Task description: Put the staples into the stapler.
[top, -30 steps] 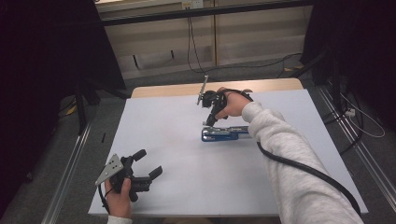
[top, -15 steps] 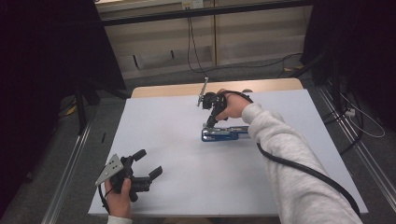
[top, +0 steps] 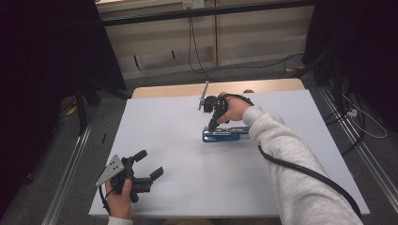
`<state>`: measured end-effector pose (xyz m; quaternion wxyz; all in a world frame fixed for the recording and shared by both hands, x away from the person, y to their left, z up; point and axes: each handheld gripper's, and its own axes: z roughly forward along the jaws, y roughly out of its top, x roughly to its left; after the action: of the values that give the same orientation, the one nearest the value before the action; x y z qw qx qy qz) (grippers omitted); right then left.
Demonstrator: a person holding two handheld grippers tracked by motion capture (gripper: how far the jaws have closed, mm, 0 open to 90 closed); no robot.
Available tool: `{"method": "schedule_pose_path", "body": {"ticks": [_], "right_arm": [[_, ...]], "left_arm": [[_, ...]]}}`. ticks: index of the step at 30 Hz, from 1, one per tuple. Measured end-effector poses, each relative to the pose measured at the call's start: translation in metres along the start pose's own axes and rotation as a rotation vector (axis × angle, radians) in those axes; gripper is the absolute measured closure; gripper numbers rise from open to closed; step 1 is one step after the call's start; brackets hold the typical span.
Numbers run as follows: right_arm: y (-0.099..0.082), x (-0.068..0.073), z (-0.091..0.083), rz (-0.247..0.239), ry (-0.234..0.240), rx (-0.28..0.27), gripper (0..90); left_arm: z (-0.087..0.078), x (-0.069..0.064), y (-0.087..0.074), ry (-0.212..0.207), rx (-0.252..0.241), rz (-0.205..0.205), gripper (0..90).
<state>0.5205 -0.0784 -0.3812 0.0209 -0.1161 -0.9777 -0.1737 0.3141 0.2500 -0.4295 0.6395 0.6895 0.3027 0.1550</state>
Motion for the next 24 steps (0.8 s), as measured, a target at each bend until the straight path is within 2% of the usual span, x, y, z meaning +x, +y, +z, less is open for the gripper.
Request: {"method": "schedule_pose_path", "body": {"ticks": [24], "right_arm": [[-0.0003, -0.0023, 0.0057, -0.008, -0.007, 0.026, 78.7]], "left_arm": [[0.0001, 0.0000, -0.0002, -0.002, 0.002, 0.000, 3.3]]}}
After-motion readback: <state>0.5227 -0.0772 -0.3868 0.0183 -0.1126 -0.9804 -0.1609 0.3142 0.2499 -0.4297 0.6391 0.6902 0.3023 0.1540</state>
